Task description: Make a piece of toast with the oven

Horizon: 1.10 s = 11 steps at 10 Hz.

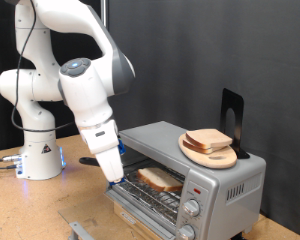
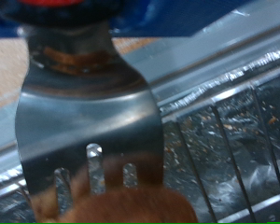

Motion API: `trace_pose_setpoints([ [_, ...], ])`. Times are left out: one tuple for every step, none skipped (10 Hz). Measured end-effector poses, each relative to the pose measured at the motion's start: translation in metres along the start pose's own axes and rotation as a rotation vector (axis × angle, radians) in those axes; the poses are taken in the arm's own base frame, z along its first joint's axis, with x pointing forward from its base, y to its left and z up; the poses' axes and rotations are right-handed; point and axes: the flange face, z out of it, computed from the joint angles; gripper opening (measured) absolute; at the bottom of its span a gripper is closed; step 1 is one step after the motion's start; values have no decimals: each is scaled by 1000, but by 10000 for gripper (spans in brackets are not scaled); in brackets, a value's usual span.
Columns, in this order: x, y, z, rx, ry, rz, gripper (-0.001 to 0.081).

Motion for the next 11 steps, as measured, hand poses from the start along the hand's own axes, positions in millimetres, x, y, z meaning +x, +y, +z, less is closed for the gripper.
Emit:
trace_pose_setpoints([
  [0,-4,3,-5,-12,-6,486],
  [-3,-4,5,-13,-28,-16,486],
  [-11,-1,8,-22,-57,-27,486],
  [-21,6,10,-28,-89,-29,486],
  [-33,14,11,-26,-115,-19,486],
  [-44,21,10,-20,-131,-2,486],
  [-53,28,8,-16,-137,11,486],
  [-61,34,5,-11,-136,21,486],
  [-67,40,0,9,-118,41,486],
  [-70,44,-7,41,-70,74,486],
  [-74,47,-17,72,-25,109,486],
])
